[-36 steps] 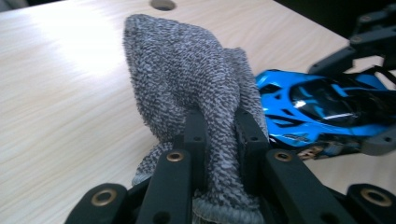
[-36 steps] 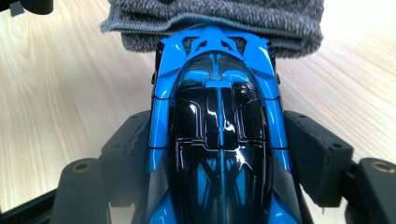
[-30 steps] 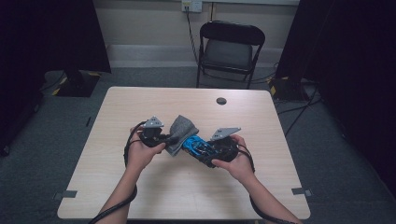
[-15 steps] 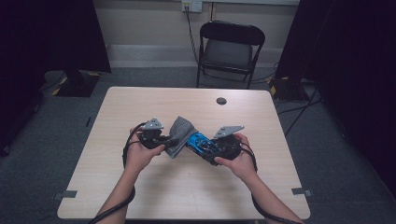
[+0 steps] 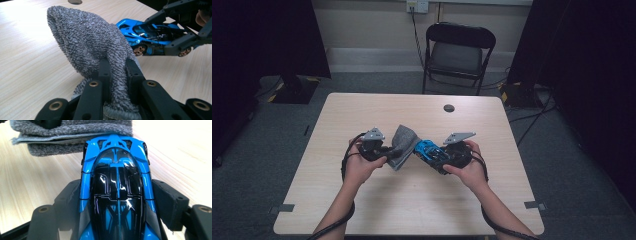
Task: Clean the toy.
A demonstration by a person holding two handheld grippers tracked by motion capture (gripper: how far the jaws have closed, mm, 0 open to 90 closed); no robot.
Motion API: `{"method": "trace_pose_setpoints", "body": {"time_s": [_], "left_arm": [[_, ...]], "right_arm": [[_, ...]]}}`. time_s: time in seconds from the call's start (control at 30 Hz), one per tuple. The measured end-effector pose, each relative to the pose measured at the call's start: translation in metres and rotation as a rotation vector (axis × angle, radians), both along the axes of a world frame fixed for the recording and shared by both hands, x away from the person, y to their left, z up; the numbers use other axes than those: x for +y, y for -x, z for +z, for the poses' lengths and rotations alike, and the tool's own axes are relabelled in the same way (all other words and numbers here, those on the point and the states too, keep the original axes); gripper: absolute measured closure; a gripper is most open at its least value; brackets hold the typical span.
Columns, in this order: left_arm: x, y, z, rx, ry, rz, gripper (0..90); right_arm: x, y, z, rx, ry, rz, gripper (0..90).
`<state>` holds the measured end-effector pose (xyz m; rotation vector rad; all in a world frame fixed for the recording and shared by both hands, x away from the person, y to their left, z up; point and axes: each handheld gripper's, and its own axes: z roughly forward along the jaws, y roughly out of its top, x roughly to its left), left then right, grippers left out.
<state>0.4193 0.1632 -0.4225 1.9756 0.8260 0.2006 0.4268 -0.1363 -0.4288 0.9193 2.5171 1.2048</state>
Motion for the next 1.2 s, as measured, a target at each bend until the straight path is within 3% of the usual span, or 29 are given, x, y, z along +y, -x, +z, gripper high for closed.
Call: {"method": "trace_pose_setpoints", "body": {"time_s": [0.37,0.67,0.9,1.2], "left_arm": [[0.009,0.008,-0.002,0.008,-0.001,-0.009,78.2],[0.030,0.015,-0.004,0.027,-0.011,-0.005,78.1],[0.047,0.015,-0.001,0.013,-0.009,0.066,78.1],[0.042,0.000,0.004,-0.009,-0.015,0.137,77.6]], "right_arm": [[-0.005,-0.005,0.000,0.005,0.005,-0.037,27.8],[-0.010,-0.008,0.001,-0.002,0.008,-0.063,27.8],[-0.010,-0.007,0.002,-0.001,-0.006,-0.056,27.8],[0.004,0.005,0.000,0.003,-0.011,0.006,27.8]]}}
